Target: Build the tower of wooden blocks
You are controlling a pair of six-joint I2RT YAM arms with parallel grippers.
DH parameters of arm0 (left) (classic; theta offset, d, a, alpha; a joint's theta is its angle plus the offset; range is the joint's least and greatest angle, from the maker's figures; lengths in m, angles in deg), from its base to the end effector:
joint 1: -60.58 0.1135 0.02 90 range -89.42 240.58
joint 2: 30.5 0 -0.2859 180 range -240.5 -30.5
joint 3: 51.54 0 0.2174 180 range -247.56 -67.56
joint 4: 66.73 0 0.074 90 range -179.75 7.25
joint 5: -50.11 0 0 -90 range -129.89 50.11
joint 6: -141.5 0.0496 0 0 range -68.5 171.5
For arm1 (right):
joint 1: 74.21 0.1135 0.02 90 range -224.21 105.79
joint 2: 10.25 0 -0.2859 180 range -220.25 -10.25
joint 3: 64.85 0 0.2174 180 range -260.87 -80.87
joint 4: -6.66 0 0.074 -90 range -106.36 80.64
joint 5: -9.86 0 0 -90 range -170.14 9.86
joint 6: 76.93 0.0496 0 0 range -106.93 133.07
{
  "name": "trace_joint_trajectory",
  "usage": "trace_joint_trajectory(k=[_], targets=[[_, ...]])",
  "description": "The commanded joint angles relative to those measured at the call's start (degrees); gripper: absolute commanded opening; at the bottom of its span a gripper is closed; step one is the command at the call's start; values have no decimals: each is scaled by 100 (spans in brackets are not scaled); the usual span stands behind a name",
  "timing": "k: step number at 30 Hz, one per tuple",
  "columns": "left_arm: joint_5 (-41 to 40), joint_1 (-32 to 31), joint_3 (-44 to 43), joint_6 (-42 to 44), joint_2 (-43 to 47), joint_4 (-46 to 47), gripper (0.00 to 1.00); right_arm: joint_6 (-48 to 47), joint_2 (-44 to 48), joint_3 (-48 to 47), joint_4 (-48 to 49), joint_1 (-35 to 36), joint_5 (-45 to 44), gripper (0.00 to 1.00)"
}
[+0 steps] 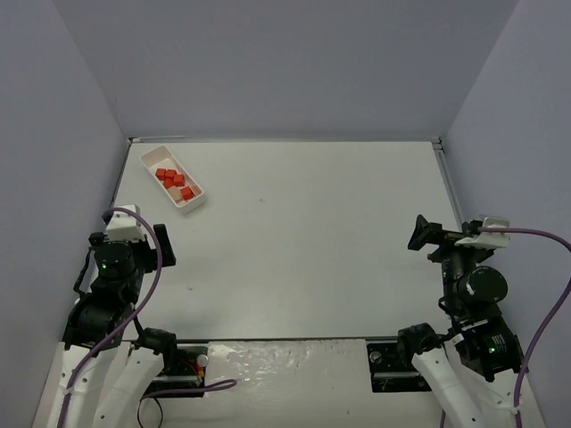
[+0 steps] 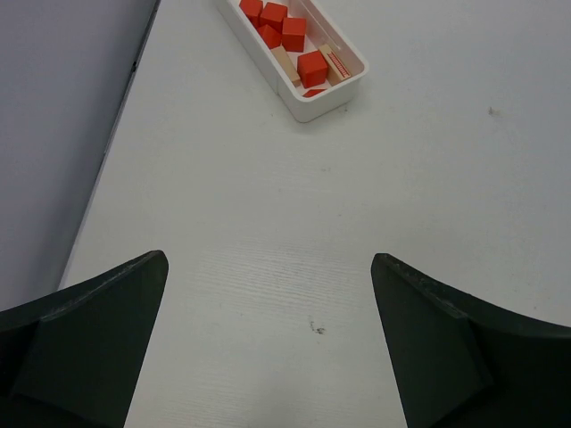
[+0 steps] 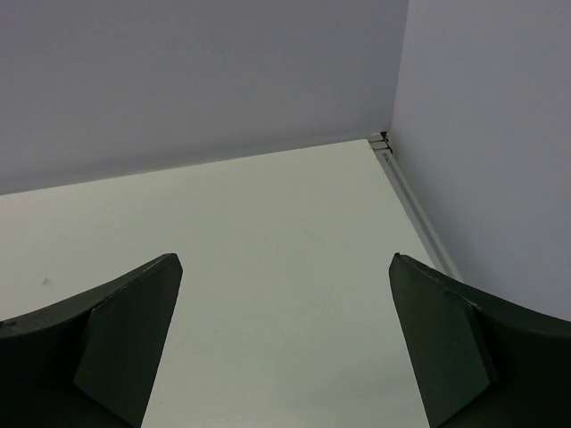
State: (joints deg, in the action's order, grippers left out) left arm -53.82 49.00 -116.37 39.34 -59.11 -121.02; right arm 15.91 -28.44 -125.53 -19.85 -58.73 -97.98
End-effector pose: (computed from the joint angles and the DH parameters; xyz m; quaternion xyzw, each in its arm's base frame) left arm 0.0617 -0.0004 0.3410 -0.0753 0.8030 -0.0239 0.5907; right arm 0.0284 -0.0079 0.3830 0.0576 0.6047 0.0334 0.7937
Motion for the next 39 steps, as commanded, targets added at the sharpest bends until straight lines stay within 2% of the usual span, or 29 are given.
trace_joint_trajectory(k=[1, 8, 12, 16, 19, 21, 24, 29, 35, 39], targets=[[-45, -12, -31, -52, -157, 420, 97, -85, 150, 63, 501, 60, 137, 100], [5, -12, -15, -439, -262, 412, 97, -232, 248, 217, 530, 60, 1011, 100], [5, -4, -222, -972, -788, 408, 96, 159, 186, 378, 589, 60, 941, 100], [134, 239, -959, -1487, -2121, 387, 89, 341, 167, 481, 601, 60, 874, 100], [967, 934, -1384, -1821, -3116, 694, 88, 537, 154, 528, 605, 60, 703, 100], [1413, 1611, -1631, -2089, -3859, 1015, 88, 558, 184, 581, 612, 60, 688, 100], [1545, 2037, -2195, -2220, -4962, 1207, 86, 601, 333, 659, 634, 60, 645, 100], [1666, 2247, -3378, -2264, -6638, 1191, 79, 656, 536, 801, 688, 69, 658, 100], [1442, 2296, -4387, -2309, -7838, 1279, 77, 671, 581, 903, 782, 110, 656, 100], [1440, 2368, -4913, -2326, -8564, 1135, 66, 665, 560, 944, 831, 121, 735, 100]])
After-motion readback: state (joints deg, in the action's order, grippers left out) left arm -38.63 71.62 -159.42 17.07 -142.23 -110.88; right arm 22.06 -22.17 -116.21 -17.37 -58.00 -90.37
